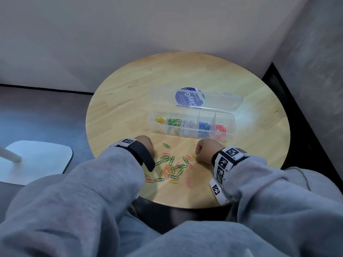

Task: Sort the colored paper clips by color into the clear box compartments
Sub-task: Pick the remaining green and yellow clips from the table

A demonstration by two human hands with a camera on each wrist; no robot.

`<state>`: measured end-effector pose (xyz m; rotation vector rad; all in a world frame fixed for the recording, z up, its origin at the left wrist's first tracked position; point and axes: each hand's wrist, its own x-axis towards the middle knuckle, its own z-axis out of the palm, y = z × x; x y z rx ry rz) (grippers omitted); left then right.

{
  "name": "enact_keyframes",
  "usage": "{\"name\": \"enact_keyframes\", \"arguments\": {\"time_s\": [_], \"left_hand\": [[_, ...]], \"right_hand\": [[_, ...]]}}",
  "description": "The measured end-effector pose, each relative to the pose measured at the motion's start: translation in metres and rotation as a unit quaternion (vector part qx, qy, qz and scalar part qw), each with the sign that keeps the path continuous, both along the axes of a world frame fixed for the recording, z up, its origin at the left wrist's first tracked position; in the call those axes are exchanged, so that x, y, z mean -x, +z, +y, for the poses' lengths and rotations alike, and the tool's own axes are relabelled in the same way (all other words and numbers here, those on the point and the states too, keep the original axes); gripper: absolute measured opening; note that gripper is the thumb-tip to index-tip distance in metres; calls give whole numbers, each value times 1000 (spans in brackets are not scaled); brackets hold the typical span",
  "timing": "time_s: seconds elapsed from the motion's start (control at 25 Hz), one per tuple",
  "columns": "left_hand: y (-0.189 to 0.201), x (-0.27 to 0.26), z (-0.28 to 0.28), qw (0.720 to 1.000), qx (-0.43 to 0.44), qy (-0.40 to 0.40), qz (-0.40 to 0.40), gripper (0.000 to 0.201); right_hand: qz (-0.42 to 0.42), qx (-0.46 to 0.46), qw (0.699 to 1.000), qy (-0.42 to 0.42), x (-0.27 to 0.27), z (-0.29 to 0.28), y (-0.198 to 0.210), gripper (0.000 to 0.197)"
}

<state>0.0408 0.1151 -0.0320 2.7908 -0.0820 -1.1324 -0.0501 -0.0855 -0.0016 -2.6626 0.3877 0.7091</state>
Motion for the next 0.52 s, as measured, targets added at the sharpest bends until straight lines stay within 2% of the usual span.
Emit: {"name": "enact_keyframes", "arguments": {"time_s": [0.12, 0.24, 0.28, 0.36, 0.4, 0.52], "left_hand": [[-21, -12, -2, 1000, -11, 4, 23, 39], [7, 3, -2, 1000, -18, -10, 7, 17], [18, 10, -3, 1000, 0, -12, 2, 8], [30, 17, -4, 998, 70, 4, 4, 21], [33, 17, -3, 993, 113, 24, 15, 27], [42, 17, 0, 965, 233, 114, 45, 24]], "right_hand": [[-2, 8, 1000, 8, 0, 0, -6, 23], [-6, 6, 1000, 12, 2, -1, -9, 23], [-9, 4, 1000, 15, 2, -1, -9, 22], [-19, -3, 1000, 15, 3, -1, -9, 16], [-26, -9, 1000, 11, 4, -2, -8, 14], [-24, -14, 1000, 14, 3, -1, -8, 13]]}}
